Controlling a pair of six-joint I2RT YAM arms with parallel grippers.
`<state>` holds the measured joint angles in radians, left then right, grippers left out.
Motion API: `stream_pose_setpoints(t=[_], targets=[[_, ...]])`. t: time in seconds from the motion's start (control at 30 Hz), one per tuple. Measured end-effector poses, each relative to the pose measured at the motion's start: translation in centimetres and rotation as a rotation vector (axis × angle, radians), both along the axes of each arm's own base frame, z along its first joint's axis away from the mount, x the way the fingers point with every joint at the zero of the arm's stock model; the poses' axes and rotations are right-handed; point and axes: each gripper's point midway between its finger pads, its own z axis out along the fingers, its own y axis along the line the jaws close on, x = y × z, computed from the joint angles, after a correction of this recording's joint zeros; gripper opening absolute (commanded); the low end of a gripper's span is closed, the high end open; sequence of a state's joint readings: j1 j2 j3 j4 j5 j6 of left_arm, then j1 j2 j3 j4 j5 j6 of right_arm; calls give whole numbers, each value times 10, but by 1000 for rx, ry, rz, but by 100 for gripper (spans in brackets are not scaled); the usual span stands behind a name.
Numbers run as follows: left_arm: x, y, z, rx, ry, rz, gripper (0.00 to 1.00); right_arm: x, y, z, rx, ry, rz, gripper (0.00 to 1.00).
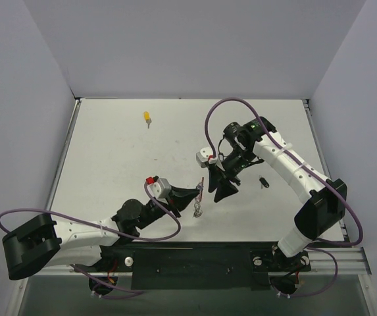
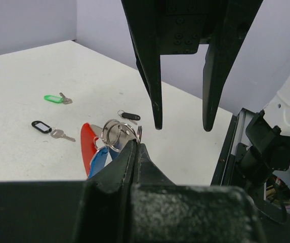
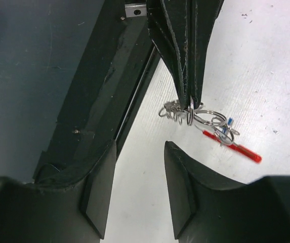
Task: Put the keys on the keyring
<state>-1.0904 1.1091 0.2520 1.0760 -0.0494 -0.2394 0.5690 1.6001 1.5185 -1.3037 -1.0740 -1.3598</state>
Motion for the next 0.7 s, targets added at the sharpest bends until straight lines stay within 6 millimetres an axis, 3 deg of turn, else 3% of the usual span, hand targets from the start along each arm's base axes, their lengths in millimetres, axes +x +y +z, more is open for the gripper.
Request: stream_pose_setpoints(t=[0.57,0.7], targets=[[3,-6,9,-104,51,-3,0,22,14,-4,-55,61,-188,40],[3,-7,6,-103,57,-3,0,20,18,-3,-56,64,-188,32]])
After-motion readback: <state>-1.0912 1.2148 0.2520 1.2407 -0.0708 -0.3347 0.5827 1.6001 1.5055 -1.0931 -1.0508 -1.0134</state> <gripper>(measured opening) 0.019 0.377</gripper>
